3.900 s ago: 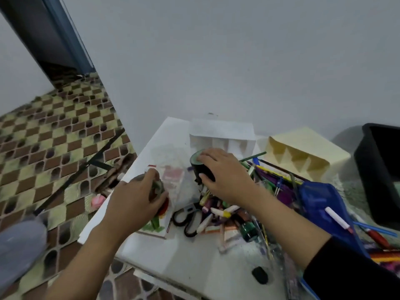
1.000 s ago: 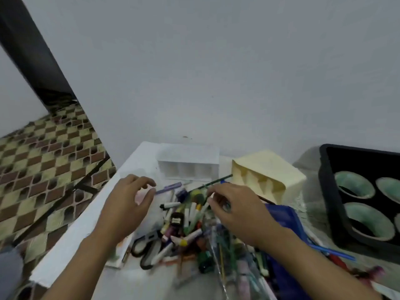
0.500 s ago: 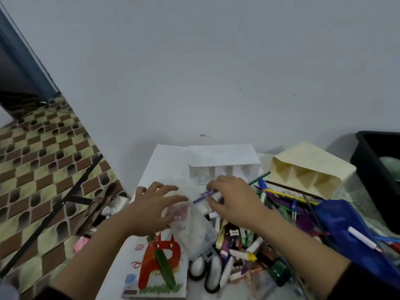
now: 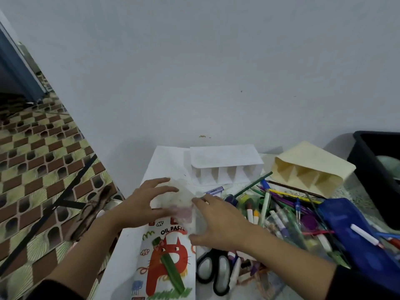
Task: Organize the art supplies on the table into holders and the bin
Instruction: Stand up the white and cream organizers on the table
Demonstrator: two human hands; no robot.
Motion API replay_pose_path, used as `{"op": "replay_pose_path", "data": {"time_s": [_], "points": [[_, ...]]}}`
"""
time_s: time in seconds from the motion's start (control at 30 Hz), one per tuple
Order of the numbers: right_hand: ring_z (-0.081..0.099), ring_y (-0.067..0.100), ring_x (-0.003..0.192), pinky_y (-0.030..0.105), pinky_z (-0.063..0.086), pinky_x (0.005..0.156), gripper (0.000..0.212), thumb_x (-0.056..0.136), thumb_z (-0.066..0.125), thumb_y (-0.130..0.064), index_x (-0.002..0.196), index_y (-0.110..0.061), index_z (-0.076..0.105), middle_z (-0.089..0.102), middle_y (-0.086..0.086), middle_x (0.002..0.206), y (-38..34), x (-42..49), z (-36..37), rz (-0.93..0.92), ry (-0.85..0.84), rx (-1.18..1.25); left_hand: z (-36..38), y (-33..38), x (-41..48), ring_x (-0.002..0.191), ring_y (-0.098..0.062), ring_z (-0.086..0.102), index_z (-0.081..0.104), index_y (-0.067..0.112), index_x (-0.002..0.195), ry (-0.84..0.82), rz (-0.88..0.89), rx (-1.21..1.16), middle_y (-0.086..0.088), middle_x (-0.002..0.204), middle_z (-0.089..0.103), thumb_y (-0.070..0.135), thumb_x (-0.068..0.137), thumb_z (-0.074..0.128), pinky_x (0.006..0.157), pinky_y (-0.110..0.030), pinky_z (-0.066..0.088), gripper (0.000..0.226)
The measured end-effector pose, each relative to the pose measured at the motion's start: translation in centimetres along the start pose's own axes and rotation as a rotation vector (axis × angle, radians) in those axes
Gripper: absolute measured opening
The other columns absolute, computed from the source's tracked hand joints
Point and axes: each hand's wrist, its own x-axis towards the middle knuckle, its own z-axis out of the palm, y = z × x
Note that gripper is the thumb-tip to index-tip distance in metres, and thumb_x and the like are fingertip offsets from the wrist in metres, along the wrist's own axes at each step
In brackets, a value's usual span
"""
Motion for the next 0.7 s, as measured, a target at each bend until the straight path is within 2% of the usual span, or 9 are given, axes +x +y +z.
{"op": "replay_pose_path", "data": {"time_s": [0.1, 0.17, 0.27, 0.33, 0.4, 0.47, 0.57, 0.63, 0.7], "points": [[0.048, 0.015, 0.126, 0.037, 0.044, 0.104, 0.072, 0.084, 0.059, -0.065, 0.143, -0.027, 0.044, 0.05, -0.006, 0.138, 0.0, 0.2, -1.4, 0.087, 0.062, 0.219, 0.2, -0.2, 0.2, 0.141, -0.002, 0.025, 0.047, 0.058, 0.132, 0.153, -0.046, -0.13, 0.023, 0.152, 0.03, 0.092, 0.071, 0.041, 0.115, -0.047, 0.036, 0.071], [0.052, 0.01, 0.12, 0.035, 0.046, 0.102, 0.051, 0.088, 0.061, -0.059, 0.132, -0.033, 0.055, 0.056, -0.011, 0.132, 0.4, 0.5, -2.7, 0.158, 0.063, 0.469, -0.1, -0.1, 0.3, 0.142, -0.004, 0.025, 0.043, 0.061, 0.133, 0.2, -0.055, -0.178, 0.023, 0.153, 0.028, 0.089, 0.072, 0.044, 0.114, -0.045, 0.037, 0.068], [0.065, 0.005, 0.1, 0.024, 0.052, 0.082, 0.02, 0.098, 0.058, -0.039, 0.112, -0.029, 0.067, 0.067, -0.013, 0.113, 1.1, 1.0, -4.5, 0.242, 0.073, 0.892, -0.8, 0.1, 0.4, 0.138, -0.001, 0.028, 0.037, 0.062, 0.136, 0.246, -0.013, -0.191, 0.026, 0.154, 0.024, 0.079, 0.078, 0.057, 0.107, -0.035, 0.038, 0.064], [0.07, 0.0, 0.084, 0.017, 0.055, 0.069, 0.018, 0.101, 0.052, -0.032, 0.105, -0.024, 0.068, 0.073, -0.014, 0.097, 1.2, 1.1, -5.2, 0.333, 0.034, 1.178, -0.9, 0.4, 0.9, 0.129, 0.003, 0.036, 0.038, 0.061, 0.134, 0.323, -0.009, -0.201, 0.024, 0.15, 0.029, 0.066, 0.085, 0.061, 0.1, -0.03, 0.04, 0.054], [0.074, 0.017, 0.094, 0.037, 0.06, 0.085, 0.027, 0.102, 0.051, -0.031, 0.111, -0.013, 0.068, 0.078, 0.0, 0.098, 1.8, 1.4, -5.2, 0.388, -0.05, 1.36, -1.0, 0.5, 1.4, 0.113, 0.008, 0.047, 0.045, 0.058, 0.123, 0.397, -0.069, -0.214, 0.02, 0.136, 0.043, 0.058, 0.089, 0.059, 0.092, -0.029, 0.042, 0.037], [0.071, 0.032, 0.105, 0.052, 0.054, 0.097, 0.036, 0.101, 0.052, -0.036, 0.119, -0.008, 0.066, 0.075, 0.014, 0.109, 2.3, 1.6, -5.2, 0.428, -0.079, 1.387, -1.1, 0.4, 1.8, 0.101, 0.005, 0.054, 0.052, 0.054, 0.106, 0.397, -0.134, -0.203, 0.013, 0.122, 0.054, 0.048, 0.094, 0.059, 0.082, -0.026, 0.044, 0.015], [0.074, 0.016, 0.092, 0.037, 0.059, 0.085, 0.032, 0.101, 0.052, -0.043, 0.116, -0.019, 0.067, 0.075, 0.0, 0.104, 2.7, 1.9, -5.7, 0.432, 0.001, 1.357, -0.7, -0.3, 2.1, 0.099, -0.01, 0.057, 0.052, 0.053, 0.094, 0.386, -0.136, -0.199, 0.005, 0.113, 0.059, 0.034, 0.099, 0.057, 0.079, -0.025, 0.044, 0.02], [0.062, 0.001, 0.071, 0.025, 0.049, 0.073, 0.031, 0.102, 0.048, -0.047, 0.091, -0.025, 0.065, 0.064, -0.017, 0.081, 3.4, 2.2, -6.5, 0.367, 0.196, 0.989, -0.6, -0.6, 2.3, 0.102, -0.011, 0.056, 0.056, 0.046, 0.096, 0.38, -0.137, -0.268, 0.007, 0.112, 0.061, 0.031, 0.1, 0.054, 0.084, -0.029, 0.047, 0.016], [0.057, 0.01, 0.061, 0.033, 0.045, 0.064, 0.04, 0.103, 0.046, -0.046, 0.074, -0.02, 0.058, 0.059, -0.012, 0.064, 5.0, 2.9, -6.7, 0.255, 0.431, 0.6, -0.7, -1.1, 2.5, 0.102, -0.015, 0.059, 0.06, 0.037, 0.099, 0.368, -0.129, -0.331, 0.014, 0.105, 0.064, 0.03, 0.102, 0.051, 0.087, -0.038, 0.052, 0.012]]}}
